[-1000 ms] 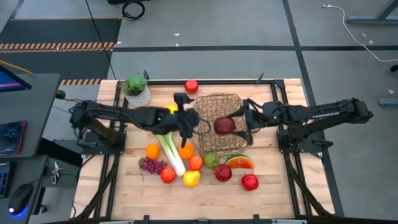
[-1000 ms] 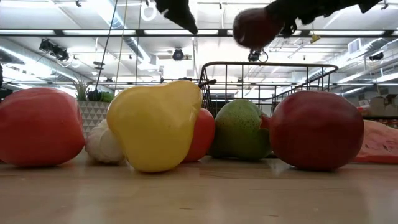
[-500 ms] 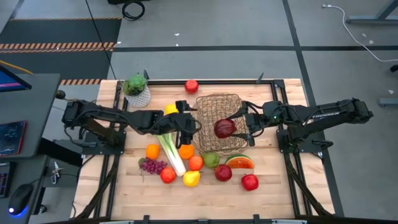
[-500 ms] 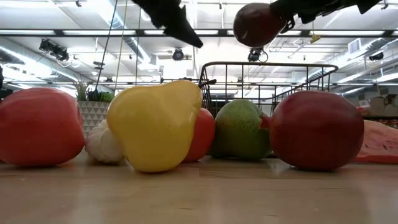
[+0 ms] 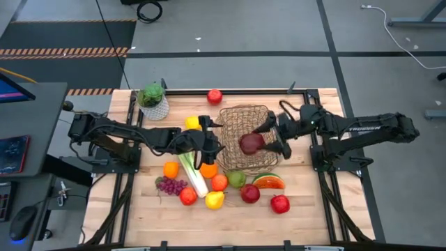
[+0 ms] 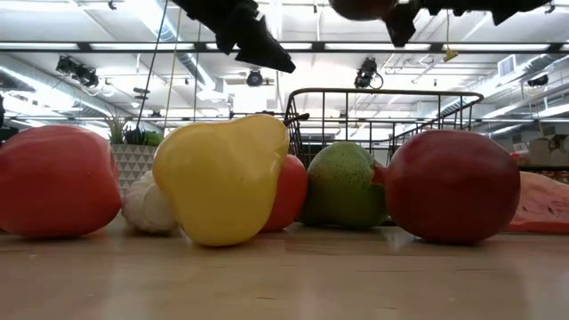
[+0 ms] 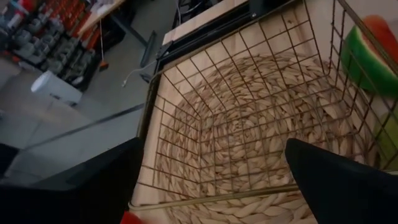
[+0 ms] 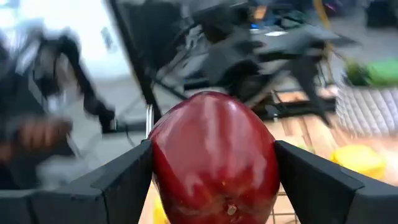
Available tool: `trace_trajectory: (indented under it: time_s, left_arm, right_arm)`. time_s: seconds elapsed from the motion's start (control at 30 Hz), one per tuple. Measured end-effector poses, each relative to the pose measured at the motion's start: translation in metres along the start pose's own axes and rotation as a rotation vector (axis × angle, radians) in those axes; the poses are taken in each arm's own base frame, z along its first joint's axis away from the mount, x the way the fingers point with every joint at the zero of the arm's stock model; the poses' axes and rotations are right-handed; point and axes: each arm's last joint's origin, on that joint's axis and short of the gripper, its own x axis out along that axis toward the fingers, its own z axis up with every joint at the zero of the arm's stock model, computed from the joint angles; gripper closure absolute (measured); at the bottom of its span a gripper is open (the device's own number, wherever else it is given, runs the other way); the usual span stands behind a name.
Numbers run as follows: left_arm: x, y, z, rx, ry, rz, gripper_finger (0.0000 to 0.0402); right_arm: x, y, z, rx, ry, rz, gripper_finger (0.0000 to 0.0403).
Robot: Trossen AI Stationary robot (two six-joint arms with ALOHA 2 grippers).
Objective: Build produce basket
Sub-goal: Put the dark red apple into the brown wire basket
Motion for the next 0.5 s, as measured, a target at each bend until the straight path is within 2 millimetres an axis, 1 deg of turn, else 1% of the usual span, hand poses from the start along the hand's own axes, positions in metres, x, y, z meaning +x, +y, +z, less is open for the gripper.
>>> trace_trajectory:
  time_s: [0.13, 0.23, 0.37, 0.5]
  left_arm:
    - [0.0, 0.001, 0.0, 0.033, -0.003, 0.003, 0.0002]
    - [0.0, 0.001, 0.0, 0.049, -0.004, 0.004, 0.0002]
    - [0.0, 0.001, 0.002, 0.057, -0.02, 0.01, 0.0002]
    - [0.0, 0.001, 0.003, 0.05, -0.028, 0.014, 0.0002]
  right_arm:
    - [-0.005, -0.016, 0.005, 0.357, -0.05, -0.098, 0.0075]
    - [-0.009, -0.025, 0.008, 0.55, -0.09, -0.136, 0.0075]
    - [-0.012, -0.031, 0.009, 0.714, -0.119, -0.148, 0.0075]
    - [-0.012, -0.032, 0.011, 0.777, -0.132, -0.143, 0.0074]
